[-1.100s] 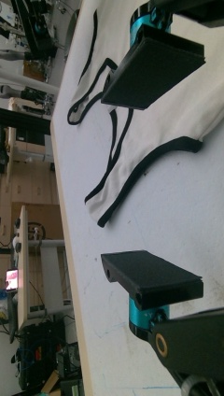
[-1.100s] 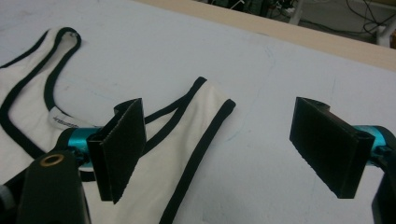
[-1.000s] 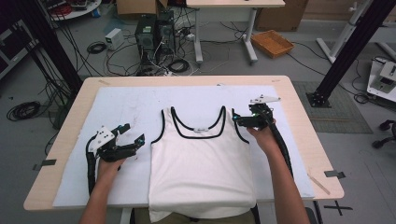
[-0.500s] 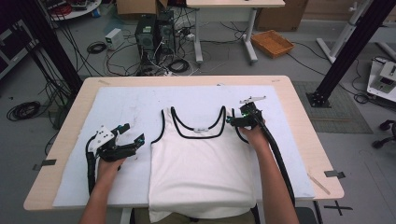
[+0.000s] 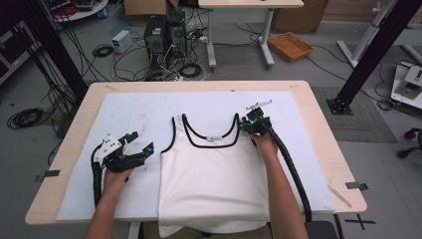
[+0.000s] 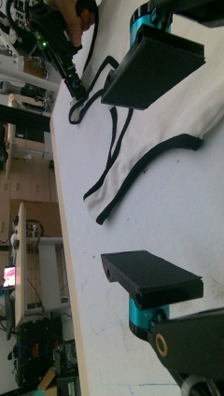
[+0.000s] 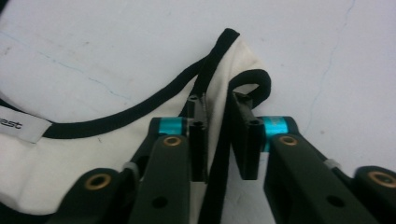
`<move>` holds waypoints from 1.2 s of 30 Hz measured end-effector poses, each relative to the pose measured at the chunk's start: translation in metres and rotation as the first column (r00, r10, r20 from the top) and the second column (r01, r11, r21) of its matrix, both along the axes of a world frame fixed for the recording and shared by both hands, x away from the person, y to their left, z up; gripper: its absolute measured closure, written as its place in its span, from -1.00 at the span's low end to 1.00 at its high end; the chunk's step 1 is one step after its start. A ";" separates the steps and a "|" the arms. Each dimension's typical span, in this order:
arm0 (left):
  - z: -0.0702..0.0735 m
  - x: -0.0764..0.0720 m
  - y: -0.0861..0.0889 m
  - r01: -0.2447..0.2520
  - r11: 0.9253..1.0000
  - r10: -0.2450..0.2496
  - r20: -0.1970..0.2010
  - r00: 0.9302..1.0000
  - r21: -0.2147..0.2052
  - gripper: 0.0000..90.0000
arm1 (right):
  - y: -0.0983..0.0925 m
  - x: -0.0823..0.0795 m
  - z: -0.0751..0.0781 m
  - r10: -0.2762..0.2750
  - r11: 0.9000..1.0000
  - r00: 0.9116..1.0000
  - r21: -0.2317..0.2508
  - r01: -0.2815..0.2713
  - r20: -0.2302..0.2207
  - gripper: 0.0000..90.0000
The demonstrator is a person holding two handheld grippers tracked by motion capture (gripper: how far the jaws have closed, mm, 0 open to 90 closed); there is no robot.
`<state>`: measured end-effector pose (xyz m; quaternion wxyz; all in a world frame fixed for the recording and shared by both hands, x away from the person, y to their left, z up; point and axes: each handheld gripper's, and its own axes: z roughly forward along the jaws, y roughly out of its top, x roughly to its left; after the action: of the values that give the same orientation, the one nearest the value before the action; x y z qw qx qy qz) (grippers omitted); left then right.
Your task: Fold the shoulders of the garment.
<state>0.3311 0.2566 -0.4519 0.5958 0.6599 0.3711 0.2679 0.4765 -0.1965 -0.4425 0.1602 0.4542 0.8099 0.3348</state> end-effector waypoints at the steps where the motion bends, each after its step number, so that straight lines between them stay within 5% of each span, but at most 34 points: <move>1: 0.000 0.000 0.000 0.000 1.000 0.000 0.000 1.000 0.000 -0.56 | -0.001 0.000 0.000 0.009 1.000 1.000 0.010 -0.009 -0.008 0.85; 10: 0.000 0.000 0.000 0.000 1.000 0.000 0.000 1.000 -0.006 -0.56 | -0.007 -0.014 0.019 0.084 0.995 0.990 0.036 -0.088 0.116 0.90; 18: 0.000 0.000 -0.001 0.003 1.000 -0.003 -0.004 1.000 0.002 -0.56 | -0.012 -0.044 0.027 0.172 0.981 0.963 0.047 -0.186 0.209 0.89; 31: 0.000 0.000 -0.001 0.002 1.000 -0.002 -0.001 1.000 0.010 -0.56 | -0.024 -0.098 0.022 0.281 0.958 0.929 -0.011 -0.287 0.242 0.86; 36: 0.000 0.000 -0.002 0.001 1.000 -0.001 -0.004 1.000 0.013 -0.56 | -0.026 -0.111 0.020 0.297 0.947 0.928 0.053 -0.316 0.225 0.13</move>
<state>0.3307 0.2549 -0.4516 0.5910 0.6644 0.3704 0.2685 0.3651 -0.2222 -0.4224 0.1719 0.2899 0.8334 0.4380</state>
